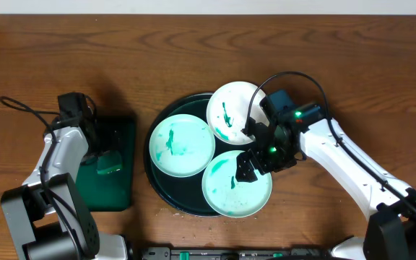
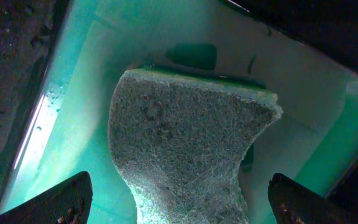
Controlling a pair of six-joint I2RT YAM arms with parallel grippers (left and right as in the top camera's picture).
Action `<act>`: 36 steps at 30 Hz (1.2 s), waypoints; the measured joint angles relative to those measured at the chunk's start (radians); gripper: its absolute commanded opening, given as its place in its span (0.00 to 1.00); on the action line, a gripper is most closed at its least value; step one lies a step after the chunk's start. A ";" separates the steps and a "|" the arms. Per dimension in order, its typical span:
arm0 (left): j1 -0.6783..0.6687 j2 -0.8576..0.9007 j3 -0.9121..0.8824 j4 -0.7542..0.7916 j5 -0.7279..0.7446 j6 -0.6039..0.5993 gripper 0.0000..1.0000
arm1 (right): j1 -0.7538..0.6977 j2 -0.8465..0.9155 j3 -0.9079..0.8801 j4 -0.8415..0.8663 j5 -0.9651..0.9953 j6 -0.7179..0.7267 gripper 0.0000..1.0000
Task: Clean dirty plates on tray and stack at the side
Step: 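Grasp the grey-green sponge with the left gripper and lift it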
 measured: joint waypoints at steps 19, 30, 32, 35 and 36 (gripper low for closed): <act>0.011 0.041 0.010 0.010 -0.078 -0.019 0.80 | 0.000 0.000 0.000 -0.004 0.000 0.002 0.99; 0.011 0.087 0.025 0.019 -0.067 -0.021 0.07 | 0.000 0.000 0.000 -0.004 0.000 0.002 0.99; 0.010 0.087 0.025 0.019 -0.068 -0.022 0.07 | 0.000 0.000 0.000 -0.004 0.000 0.002 0.99; 0.010 0.082 0.025 0.018 -0.069 -0.022 0.07 | 0.000 0.000 0.000 -0.004 0.000 0.002 0.99; 0.011 0.076 0.025 0.016 -0.069 -0.022 0.07 | 0.000 0.000 0.000 -0.004 0.000 0.002 0.99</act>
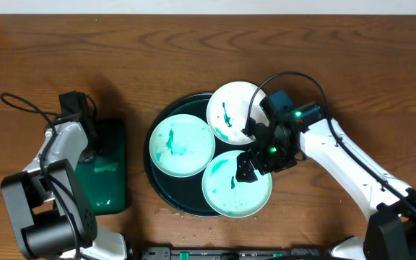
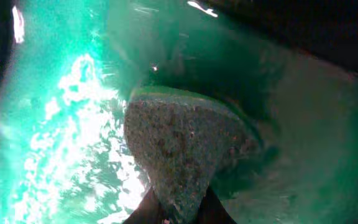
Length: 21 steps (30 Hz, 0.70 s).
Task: Clean dirty plates on tray and stack at the side
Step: 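Grasp the grey-green sponge with the left gripper and lift it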
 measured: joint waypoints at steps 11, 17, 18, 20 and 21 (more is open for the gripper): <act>0.004 -0.261 0.000 -0.061 -0.022 0.001 0.07 | 0.000 0.000 0.000 0.009 0.000 0.000 0.99; 0.004 -0.280 0.000 -0.061 -0.012 0.009 0.07 | 0.000 0.000 0.000 0.010 0.001 0.000 0.99; 0.004 -0.280 0.000 -0.054 0.000 0.017 0.07 | 0.000 0.000 0.000 0.011 0.001 0.000 0.99; 0.004 -0.280 0.000 -0.038 0.023 0.033 0.07 | 0.000 0.000 0.000 0.011 0.001 0.000 0.99; 0.004 -0.280 0.000 -0.027 0.033 0.040 0.07 | 0.000 0.000 0.000 0.012 0.001 0.000 0.99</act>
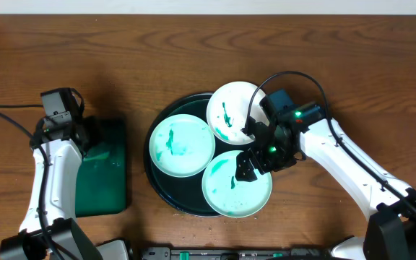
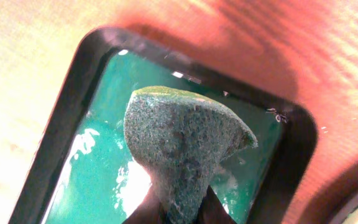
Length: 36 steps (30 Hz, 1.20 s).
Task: Clean dirty plates on tray and stack at the side
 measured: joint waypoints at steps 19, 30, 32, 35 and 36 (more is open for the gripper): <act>0.000 0.000 0.000 0.055 0.034 0.288 0.07 | 0.000 0.000 0.000 0.030 0.002 0.000 0.99; 0.000 0.027 0.000 0.014 0.016 0.175 0.07 | 0.000 0.000 0.000 0.038 0.002 0.000 0.99; 0.000 0.065 -0.001 0.014 0.008 0.136 0.07 | 0.000 0.000 0.000 0.039 0.002 0.000 0.99; 0.000 0.140 -0.001 0.012 -0.014 0.070 0.07 | 0.000 0.000 0.000 0.039 0.002 0.000 0.99; 0.000 0.167 -0.002 0.012 -0.021 0.047 0.07 | 0.000 0.000 0.000 0.038 0.002 0.000 0.99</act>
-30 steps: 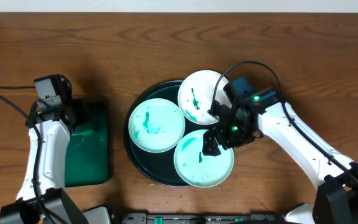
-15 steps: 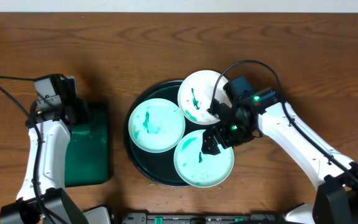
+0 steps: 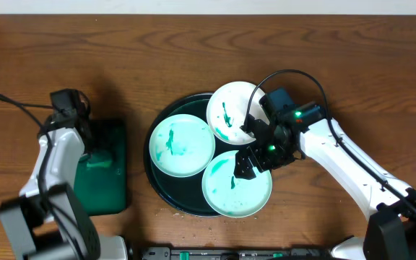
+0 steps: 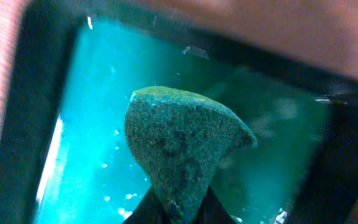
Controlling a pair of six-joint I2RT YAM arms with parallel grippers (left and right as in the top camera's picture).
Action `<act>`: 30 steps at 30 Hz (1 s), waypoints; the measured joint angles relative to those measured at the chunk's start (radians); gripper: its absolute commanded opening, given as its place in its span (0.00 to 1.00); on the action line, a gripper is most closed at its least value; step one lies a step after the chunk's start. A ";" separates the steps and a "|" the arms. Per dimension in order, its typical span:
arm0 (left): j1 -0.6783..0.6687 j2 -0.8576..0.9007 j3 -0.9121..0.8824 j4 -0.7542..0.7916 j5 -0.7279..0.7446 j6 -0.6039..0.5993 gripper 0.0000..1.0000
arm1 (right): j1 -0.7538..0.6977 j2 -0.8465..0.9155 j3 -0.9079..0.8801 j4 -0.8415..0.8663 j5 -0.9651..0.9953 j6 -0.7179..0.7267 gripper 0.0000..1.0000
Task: Clean dirty plates on tray and stack at the side
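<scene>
Three white plates smeared with green sit on a round dark tray (image 3: 162, 189): one at the left (image 3: 181, 145), one at the back (image 3: 232, 112), one at the front (image 3: 236, 183). My left gripper (image 4: 178, 208) is shut on a wet green sponge (image 4: 182, 148), held over the green water of a dark rectangular basin (image 4: 36, 93). In the overhead view the left gripper (image 3: 96, 157) is over the basin (image 3: 105, 170). My right gripper (image 3: 247, 167) hangs over the front plate's edge; its jaws are too small to read.
The basin stands left of the tray on the brown wooden table (image 3: 338, 65). A black cable (image 3: 289, 74) loops above the right arm, and another cable (image 3: 16, 102) trails from the left arm.
My left gripper, still shut on the sponge, has come down closer over the basin's water. The right arm and the plates have not moved.
At first my left gripper stood open around the sponge in the basin. Then it was shut on the sponge down in the water. After that it held the sponge higher above the basin, and now lower again. The right arm stayed over the front plate throughout.
</scene>
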 measured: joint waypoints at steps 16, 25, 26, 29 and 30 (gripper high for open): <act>-0.001 0.143 0.003 0.051 -0.057 -0.105 0.07 | 0.000 0.000 0.000 -0.081 0.000 0.000 0.99; 0.006 0.153 0.008 0.074 -0.091 -0.105 0.64 | 0.004 0.000 -0.001 -0.155 -0.001 0.004 0.99; 0.006 0.153 0.008 0.074 -0.093 -0.106 0.64 | 0.006 0.000 -0.001 -0.157 0.000 0.008 0.99; 0.006 0.153 0.008 0.074 -0.095 -0.106 0.65 | 0.006 0.000 -0.001 -0.160 0.000 0.023 0.99; 0.006 0.153 0.008 0.074 -0.096 -0.106 0.65 | 0.006 0.000 -0.001 -0.161 0.000 0.027 0.99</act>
